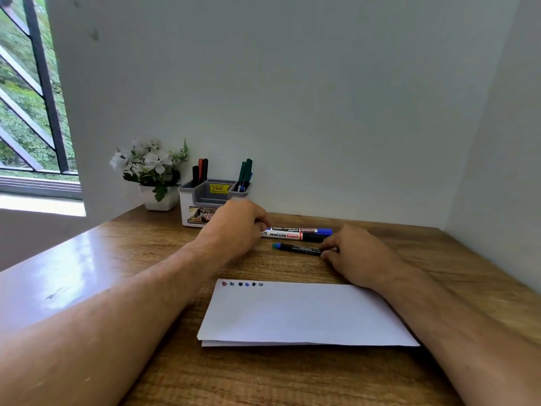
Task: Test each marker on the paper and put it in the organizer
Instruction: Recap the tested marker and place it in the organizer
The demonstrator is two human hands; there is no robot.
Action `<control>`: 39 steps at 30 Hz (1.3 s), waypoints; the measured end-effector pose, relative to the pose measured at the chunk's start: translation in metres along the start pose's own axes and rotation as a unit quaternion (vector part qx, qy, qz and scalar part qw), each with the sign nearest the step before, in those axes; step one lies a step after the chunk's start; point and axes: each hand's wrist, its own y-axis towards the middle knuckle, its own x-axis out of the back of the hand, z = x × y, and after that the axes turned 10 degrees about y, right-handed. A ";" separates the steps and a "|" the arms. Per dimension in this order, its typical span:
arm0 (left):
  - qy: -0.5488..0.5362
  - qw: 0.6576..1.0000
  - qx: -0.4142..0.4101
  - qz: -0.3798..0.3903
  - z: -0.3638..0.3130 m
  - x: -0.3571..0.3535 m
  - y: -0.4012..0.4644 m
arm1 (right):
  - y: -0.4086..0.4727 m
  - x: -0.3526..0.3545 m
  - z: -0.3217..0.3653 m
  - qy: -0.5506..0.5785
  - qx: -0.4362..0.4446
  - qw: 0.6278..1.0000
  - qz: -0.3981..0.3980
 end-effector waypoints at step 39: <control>-0.671 0.739 -0.018 0.060 -0.019 0.012 -0.001 | -0.020 0.010 0.056 0.559 -0.027 0.828 0.011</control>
